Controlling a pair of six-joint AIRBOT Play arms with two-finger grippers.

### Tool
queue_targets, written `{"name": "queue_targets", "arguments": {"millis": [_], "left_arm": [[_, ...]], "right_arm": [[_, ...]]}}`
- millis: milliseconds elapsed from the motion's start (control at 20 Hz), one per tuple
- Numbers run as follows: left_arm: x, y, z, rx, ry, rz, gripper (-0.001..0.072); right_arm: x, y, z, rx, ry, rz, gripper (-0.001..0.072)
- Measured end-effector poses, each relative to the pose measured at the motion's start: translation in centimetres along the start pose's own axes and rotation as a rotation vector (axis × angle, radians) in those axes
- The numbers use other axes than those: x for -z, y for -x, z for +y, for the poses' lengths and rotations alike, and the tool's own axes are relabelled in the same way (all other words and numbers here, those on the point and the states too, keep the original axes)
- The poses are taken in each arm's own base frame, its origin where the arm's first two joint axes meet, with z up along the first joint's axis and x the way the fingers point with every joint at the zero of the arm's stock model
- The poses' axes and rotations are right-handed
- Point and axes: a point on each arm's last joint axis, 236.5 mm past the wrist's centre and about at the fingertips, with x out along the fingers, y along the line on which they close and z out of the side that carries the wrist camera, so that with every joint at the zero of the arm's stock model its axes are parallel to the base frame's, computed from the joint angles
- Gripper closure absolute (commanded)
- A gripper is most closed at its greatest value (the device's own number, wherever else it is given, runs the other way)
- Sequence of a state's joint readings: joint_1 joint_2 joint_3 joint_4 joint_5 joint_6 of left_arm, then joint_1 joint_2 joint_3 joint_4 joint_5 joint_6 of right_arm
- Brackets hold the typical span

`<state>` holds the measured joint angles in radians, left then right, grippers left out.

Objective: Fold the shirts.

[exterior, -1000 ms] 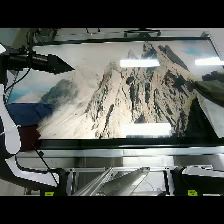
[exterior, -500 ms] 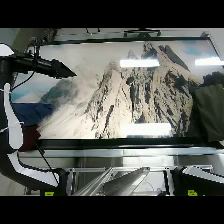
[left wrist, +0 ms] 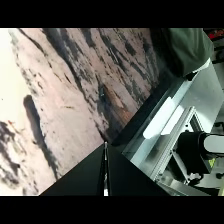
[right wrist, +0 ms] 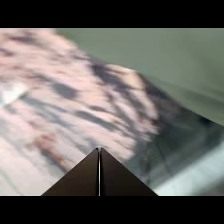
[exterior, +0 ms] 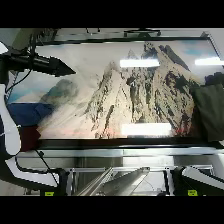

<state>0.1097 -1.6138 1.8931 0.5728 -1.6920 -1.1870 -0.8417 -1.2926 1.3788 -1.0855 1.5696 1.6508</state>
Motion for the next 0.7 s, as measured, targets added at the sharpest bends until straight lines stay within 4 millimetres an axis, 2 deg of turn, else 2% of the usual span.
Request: {"name": "queue_targets", "arguments": {"millis": [100, 200, 250, 350, 450, 550, 600, 700], "left_arm": [[0.5, 0.4, -1.6, -0.004, -0.015, -0.011, 0.0687], [2.4, 0.1, -3.2, 0.008, -0.011, 0.007, 0.0687], [3.8, -0.4, -3.9, 0.019, -0.002, 0.022, 0.0687], [7.3, -1.9, -5.3, 0.041, 0.028, 0.051, 0.0687], [11.4, -3.9, -6.4, 0.061, 0.067, 0.082, 0.0686], [15.4, -5.7, -7.0, 0.071, 0.105, 0.107, 0.0686], [17.0, -6.4, -7.2, 0.072, 0.121, 0.113, 0.0686], [19.8, -7.5, -7.4, 0.069, 0.144, 0.117, 0.0685]], "right_arm": [[1.4, -0.6, 5.3, -0.083, 0.154, -0.007, 0.0690], [4.9, -2.1, 9.6, -0.137, 0.309, 0.030, 0.0690], [7.3, -3.1, 11.5, -0.162, 0.382, 0.054, 0.0690], [13.6, -5.6, 14.2, -0.210, 0.517, 0.119, 0.0690], [20.8, -8.0, 15.1, -0.239, 0.646, 0.210, 0.0689], [26.6, -9.8, 15.0, -0.254, 0.757, 0.290, 0.0689], [28.7, -10.4, 14.9, -0.261, 0.799, 0.316, 0.0689], [31.4, -11.0, 15.1, -0.284, 0.847, 0.340, 0.0689]]}}
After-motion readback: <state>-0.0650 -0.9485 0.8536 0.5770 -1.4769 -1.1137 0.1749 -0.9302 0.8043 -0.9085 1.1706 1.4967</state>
